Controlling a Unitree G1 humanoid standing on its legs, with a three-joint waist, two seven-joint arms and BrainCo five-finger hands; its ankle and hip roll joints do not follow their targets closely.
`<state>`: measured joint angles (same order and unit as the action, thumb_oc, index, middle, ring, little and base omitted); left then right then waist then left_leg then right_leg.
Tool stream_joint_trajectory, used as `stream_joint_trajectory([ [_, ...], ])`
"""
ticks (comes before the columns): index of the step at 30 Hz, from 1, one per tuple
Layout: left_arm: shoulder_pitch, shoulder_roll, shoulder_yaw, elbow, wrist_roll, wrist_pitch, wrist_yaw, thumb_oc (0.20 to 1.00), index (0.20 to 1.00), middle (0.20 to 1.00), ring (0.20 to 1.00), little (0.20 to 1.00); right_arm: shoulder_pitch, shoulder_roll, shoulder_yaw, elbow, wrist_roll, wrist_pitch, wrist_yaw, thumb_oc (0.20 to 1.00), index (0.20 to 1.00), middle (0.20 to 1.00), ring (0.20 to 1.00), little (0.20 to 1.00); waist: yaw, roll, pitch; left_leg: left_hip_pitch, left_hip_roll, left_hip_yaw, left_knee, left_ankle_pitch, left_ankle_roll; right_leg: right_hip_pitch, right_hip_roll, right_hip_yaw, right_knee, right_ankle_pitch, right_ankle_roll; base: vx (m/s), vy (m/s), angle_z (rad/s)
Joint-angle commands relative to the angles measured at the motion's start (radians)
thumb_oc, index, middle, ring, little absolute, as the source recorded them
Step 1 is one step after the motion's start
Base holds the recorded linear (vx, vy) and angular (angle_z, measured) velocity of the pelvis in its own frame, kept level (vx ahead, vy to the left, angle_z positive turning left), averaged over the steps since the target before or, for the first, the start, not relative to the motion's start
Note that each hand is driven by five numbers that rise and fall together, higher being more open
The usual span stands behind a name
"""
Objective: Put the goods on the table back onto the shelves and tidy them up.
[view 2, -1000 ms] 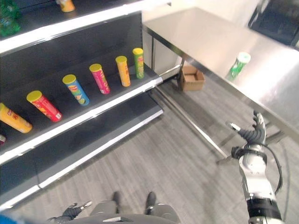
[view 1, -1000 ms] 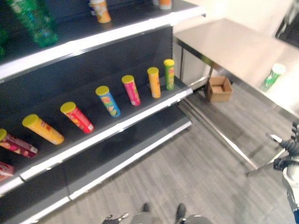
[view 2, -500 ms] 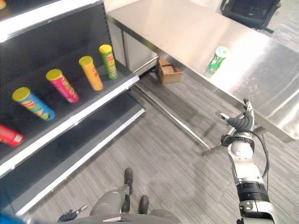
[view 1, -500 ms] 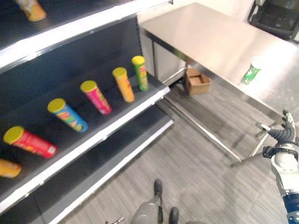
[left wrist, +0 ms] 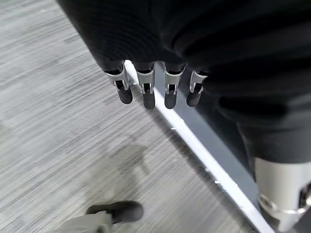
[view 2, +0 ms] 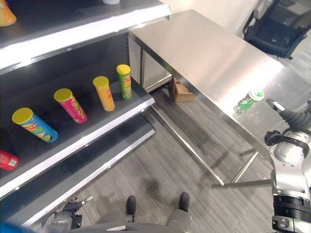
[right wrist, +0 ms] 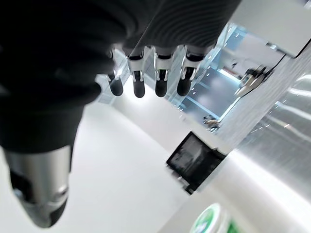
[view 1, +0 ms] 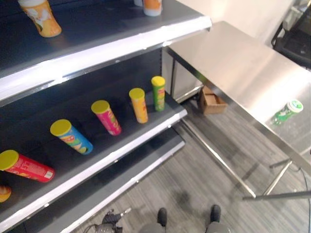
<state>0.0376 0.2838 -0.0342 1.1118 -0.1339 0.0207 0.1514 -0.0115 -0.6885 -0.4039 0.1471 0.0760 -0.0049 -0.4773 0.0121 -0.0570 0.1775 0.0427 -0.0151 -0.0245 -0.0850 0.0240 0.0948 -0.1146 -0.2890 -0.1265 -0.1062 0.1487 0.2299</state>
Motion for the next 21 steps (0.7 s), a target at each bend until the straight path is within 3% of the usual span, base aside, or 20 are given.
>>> stream_joint_trajectory([
  [1, 0.012, 0.058, 0.007, -0.027, 0.032, -0.008, 0.0, 1.0, 1.0, 1.0, 1.0, 1.0, 0.008, -0.046, -0.08, 0.04, 0.002, -0.009, -0.016, 1.0, 1.0, 1.0, 1.0, 1.0, -0.005, -0.051, -0.002, -0.027, 0.026, 0.035, 0.039, -0.089, -0.127, -0.03, 0.034, 0.068, 0.086, 0.033, 0.002, 0.17, -0.098, 0.97],
  [4, 0.009, 0.068, 0.003, -0.021, 0.049, -0.004, -0.012, 1.0, 1.0, 1.0, 1.0, 1.0, 0.066, -0.042, -0.123, 0.061, 0.013, 0.001, 0.006, 1.0, 1.0, 1.0, 1.0, 1.0, -0.015, -0.071, -0.008, -0.01, 0.009, -0.026, 0.029, -0.1, -0.135, 0.015, 0.044, 0.078, 0.07, 0.002, 0.01, 0.16, -0.125, 0.99],
  [9, 0.029, 0.06, -0.004, -0.002, 0.041, -0.003, -0.027, 1.0, 1.0, 1.0, 1.0, 1.0, 0.095, -0.038, -0.14, 0.058, 0.115, -0.04, 0.083, 1.0, 1.0, 1.0, 1.0, 1.0, -0.034, -0.051, -0.038, -0.026, 0.068, -0.083, 0.019, -0.084, -0.181, 0.041, 0.096, 0.031, 0.058, -0.052, -0.014, 0.1, -0.199, 0.45],
  [21, 0.049, 0.038, -0.013, 0.025, 0.01, 0.001, -0.056, 1.0, 1.0, 1.0, 1.0, 1.0, -0.003, 0.019, -0.038, 0.058, 0.395, -0.161, 0.188, 1.0, 1.0, 1.0, 1.0, 1.0, -0.024, -0.002, -0.061, -0.025, 0.157, -0.088, -0.002, -0.053, -0.244, 0.097, 0.168, -0.038, 0.023, -0.127, -0.069, 0.06, -0.127, 0.13],
])
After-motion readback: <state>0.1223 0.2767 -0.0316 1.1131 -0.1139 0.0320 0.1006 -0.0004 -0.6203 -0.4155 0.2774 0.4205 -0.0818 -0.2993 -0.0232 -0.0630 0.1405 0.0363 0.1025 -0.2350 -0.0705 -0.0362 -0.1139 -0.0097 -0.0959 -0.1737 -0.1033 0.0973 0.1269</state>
